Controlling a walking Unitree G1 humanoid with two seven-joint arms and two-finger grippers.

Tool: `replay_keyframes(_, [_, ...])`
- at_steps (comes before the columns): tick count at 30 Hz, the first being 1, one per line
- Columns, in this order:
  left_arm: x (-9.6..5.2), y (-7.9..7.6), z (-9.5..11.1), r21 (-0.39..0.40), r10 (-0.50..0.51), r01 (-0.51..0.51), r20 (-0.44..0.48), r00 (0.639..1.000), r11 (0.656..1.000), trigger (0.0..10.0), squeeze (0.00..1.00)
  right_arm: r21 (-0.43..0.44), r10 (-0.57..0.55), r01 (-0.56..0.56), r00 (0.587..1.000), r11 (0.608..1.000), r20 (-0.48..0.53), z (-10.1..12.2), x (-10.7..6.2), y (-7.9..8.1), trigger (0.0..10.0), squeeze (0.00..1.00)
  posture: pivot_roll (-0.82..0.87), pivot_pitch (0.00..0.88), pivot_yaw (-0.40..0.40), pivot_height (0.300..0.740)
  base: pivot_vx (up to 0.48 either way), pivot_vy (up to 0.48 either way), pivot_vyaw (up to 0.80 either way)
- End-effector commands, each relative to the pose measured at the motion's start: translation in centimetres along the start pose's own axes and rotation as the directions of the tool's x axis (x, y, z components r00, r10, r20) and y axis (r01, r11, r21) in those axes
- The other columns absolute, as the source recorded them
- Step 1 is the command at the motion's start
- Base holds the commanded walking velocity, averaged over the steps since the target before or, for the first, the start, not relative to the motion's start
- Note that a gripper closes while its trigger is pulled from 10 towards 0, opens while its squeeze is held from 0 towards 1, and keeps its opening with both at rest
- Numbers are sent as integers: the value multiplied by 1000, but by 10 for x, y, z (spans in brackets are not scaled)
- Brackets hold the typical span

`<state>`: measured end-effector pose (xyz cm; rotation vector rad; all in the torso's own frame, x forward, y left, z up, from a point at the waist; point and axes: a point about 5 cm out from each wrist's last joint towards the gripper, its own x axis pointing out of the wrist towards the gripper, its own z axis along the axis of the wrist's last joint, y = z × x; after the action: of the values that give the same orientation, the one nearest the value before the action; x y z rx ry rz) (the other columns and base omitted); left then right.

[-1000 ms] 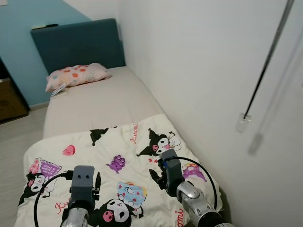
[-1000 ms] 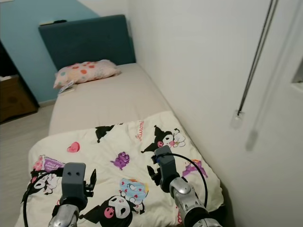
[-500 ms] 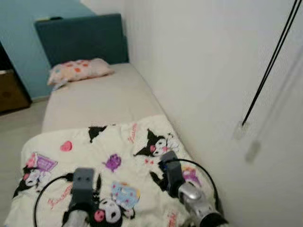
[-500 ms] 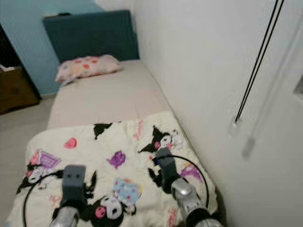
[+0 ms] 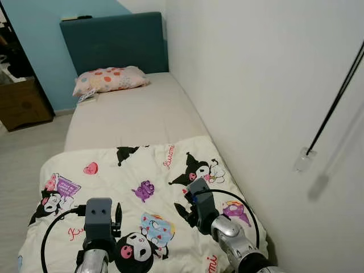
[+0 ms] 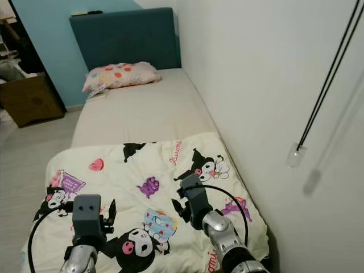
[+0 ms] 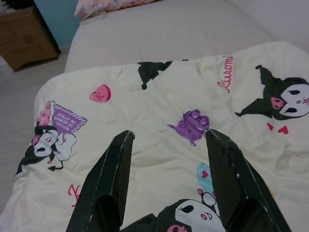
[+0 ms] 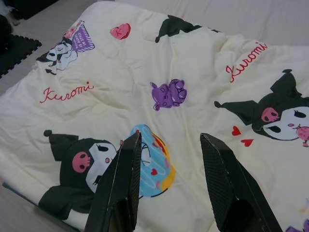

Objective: Clean up the room

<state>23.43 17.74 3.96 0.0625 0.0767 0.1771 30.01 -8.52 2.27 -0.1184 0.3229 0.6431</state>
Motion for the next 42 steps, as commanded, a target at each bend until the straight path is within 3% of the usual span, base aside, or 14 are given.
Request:
replay_keyframes(1, [-1, 4, -1, 21, 11, -11, 1, 1000, 1000, 10000, 0, -9, 12, -12, 1000, 1000, 11, 0, 0, 2, 10000, 0, -79, 0, -4, 740, 0, 0, 0])
replay_keyframes(10, [-2, 1, -1, 21, -2, 2, 5, 1000, 1000, 10000, 0, -21, 36, -36, 999, 999, 3, -2, 0, 5, 10000, 0, -80, 0, -6, 740, 0, -480, 800])
replay_keyframes(13, [-2, 3, -1, -10, 23, -23, 0, 1000, 1000, 10000, 0, -7, 49, -49, 999, 999, 13, -2, 0, 7, 10000, 0, -80, 0, -7, 740, 0, 0, 0])
replay_keyframes(23, [-3, 8, -1, -3, 42, -42, 12, 999, 999, 10000, 0, -34, 65, -65, 998, 997, 11, -1, 1, 10, 10000, 0, -76, 0, -11, 740, 0, 0, 0])
replay_keyframes(42, [-5, 10, 1, 7, 27, -27, 8, 1000, 1000, 10000, 0, 99, -100, 101, 995, 990, -8, -1, -1, -11, 10000, 0, -67, 0, -12, 740, 0, 0, 0])
